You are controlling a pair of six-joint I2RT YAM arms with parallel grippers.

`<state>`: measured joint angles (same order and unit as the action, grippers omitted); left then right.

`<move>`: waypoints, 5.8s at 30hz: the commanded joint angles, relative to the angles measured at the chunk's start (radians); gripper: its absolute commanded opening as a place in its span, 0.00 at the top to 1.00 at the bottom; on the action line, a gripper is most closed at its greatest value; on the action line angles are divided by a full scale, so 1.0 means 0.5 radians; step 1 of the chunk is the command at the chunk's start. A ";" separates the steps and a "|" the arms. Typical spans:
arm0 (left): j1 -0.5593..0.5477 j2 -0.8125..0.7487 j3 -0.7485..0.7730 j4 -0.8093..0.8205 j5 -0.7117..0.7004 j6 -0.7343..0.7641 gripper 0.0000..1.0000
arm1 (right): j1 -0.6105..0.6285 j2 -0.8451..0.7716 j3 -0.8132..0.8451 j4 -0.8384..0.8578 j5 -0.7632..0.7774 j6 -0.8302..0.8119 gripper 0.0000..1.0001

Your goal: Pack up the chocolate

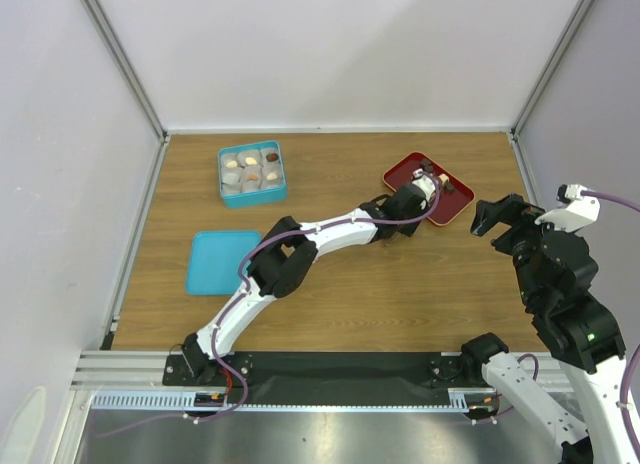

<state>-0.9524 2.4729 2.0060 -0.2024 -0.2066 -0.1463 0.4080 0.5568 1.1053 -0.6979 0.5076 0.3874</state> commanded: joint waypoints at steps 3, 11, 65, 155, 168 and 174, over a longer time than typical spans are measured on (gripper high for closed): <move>0.003 -0.114 0.111 0.012 -0.047 0.053 0.52 | -0.003 0.022 0.001 0.095 0.003 -0.011 0.00; 0.003 -0.120 0.191 -0.003 -0.047 0.081 0.52 | -0.003 0.016 0.001 0.086 0.016 -0.011 0.00; 0.150 -0.126 0.357 -0.273 0.100 0.084 0.52 | -0.929 1.169 0.449 0.230 -0.868 0.271 0.19; 0.193 -0.031 0.286 -0.157 0.180 0.145 0.54 | -0.933 0.813 0.256 0.405 -0.800 0.176 0.13; 0.193 -0.012 0.332 -0.172 0.229 0.148 0.60 | -0.933 0.773 0.241 0.414 -0.767 0.164 0.13; 0.190 -0.172 0.100 -0.099 0.201 0.139 0.62 | -0.933 0.746 0.219 0.426 -0.773 0.173 0.13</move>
<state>-0.8616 2.4756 2.1120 -0.2974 -0.1097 -0.0860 -0.0559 0.9535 1.2167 -0.5323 0.1081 0.4923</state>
